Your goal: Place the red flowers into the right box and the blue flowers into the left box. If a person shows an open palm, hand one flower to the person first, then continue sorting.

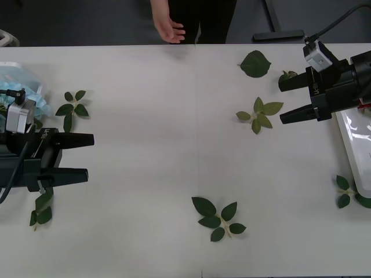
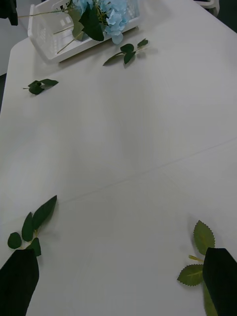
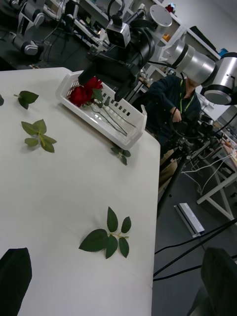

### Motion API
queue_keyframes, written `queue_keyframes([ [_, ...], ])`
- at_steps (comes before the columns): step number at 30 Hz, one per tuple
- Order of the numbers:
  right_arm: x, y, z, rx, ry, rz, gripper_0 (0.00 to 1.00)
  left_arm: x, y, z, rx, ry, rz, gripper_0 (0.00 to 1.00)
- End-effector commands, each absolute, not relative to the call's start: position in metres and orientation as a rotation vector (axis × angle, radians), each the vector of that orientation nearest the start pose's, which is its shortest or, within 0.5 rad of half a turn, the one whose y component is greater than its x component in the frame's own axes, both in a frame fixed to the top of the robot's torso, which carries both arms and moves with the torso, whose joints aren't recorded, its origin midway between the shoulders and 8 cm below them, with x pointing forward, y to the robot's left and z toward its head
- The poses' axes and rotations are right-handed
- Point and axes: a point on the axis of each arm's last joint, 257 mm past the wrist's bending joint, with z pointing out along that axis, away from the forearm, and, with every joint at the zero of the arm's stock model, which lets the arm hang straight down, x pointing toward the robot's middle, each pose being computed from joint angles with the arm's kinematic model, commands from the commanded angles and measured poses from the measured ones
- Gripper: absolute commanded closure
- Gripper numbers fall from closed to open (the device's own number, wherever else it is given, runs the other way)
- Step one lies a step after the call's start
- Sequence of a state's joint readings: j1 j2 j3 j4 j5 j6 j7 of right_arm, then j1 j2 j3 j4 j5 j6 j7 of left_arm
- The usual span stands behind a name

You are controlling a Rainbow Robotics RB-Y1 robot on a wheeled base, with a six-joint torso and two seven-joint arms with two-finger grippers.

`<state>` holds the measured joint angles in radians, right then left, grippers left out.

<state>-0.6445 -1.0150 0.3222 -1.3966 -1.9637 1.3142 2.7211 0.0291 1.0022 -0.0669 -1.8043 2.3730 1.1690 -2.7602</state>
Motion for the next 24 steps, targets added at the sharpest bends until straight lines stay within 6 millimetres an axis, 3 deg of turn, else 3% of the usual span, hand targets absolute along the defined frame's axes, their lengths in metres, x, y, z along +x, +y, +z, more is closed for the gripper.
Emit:
queue_keyframes([
  [1, 0.4641, -0.1988, -0.0993, -1.429, 1.741, 0.662, 0.04, 0.3365, 0.1678, -0.0983, 0.948, 1.576, -1.224, 0.0],
  [24, 0.4656, -0.1994, -0.0992, -1.425, 1.742, 0.658, 0.03, 0.3365, 0.1665, -0.0924, 0.93, 1.557, -1.244, 0.0],
])
